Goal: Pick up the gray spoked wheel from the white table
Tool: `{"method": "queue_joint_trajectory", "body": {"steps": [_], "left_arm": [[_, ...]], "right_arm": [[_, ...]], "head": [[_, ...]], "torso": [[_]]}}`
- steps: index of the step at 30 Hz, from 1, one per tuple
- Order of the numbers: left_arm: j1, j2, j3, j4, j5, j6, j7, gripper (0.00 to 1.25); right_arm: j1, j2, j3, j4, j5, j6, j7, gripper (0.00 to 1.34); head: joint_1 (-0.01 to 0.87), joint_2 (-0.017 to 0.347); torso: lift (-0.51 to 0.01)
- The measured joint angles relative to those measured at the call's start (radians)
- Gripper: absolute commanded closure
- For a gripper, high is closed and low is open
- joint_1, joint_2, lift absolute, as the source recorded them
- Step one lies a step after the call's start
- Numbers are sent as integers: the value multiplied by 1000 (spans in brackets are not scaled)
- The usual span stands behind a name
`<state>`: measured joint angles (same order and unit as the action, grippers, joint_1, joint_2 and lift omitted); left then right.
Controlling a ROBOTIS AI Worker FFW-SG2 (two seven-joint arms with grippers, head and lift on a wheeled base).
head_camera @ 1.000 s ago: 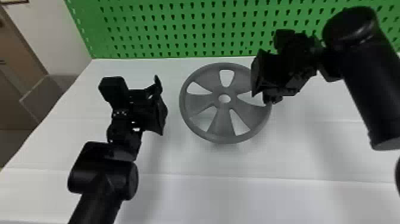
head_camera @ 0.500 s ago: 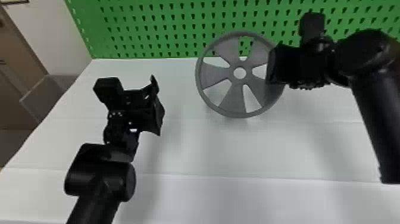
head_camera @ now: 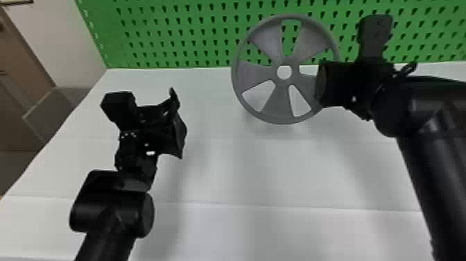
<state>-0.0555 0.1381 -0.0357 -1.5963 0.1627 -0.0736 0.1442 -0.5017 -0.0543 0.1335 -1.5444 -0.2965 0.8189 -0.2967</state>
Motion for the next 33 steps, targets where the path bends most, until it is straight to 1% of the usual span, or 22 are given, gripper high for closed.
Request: {"method": "queue_joint_trajectory", "body": {"steps": [2, 6, 14, 21, 29, 33], "left_arm": [[2, 0, 2, -3, 1, 0, 0, 159], [6, 0, 7, -7, 1, 0, 0, 159], [12, -1, 12, -10, 3, 0, 0, 159], [17, -2, 13, -10, 6, 0, 0, 159], [23, -3, 12, -10, 15, 0, 0, 159], [26, -3, 11, -10, 20, 0, 0, 159]], "right_arm": [[19, 5, 1, -7, 25, -37, 4, 1170], [61, 9, 1, -16, 81, -129, 44, 1170], [144, 14, -14, -17, 150, -328, 94, 1170], [224, 20, -23, -12, 196, -540, 98, 1170], [287, 20, -30, 10, 217, -724, 97, 1170], [312, 15, -26, 23, 226, -800, 97, 1170]], "head": [[779, 149], [779, 149], [779, 149], [779, 149], [779, 149], [779, 149]], "torso": [[-83], [-83], [-83], [-83], [-83], [-83]]}}
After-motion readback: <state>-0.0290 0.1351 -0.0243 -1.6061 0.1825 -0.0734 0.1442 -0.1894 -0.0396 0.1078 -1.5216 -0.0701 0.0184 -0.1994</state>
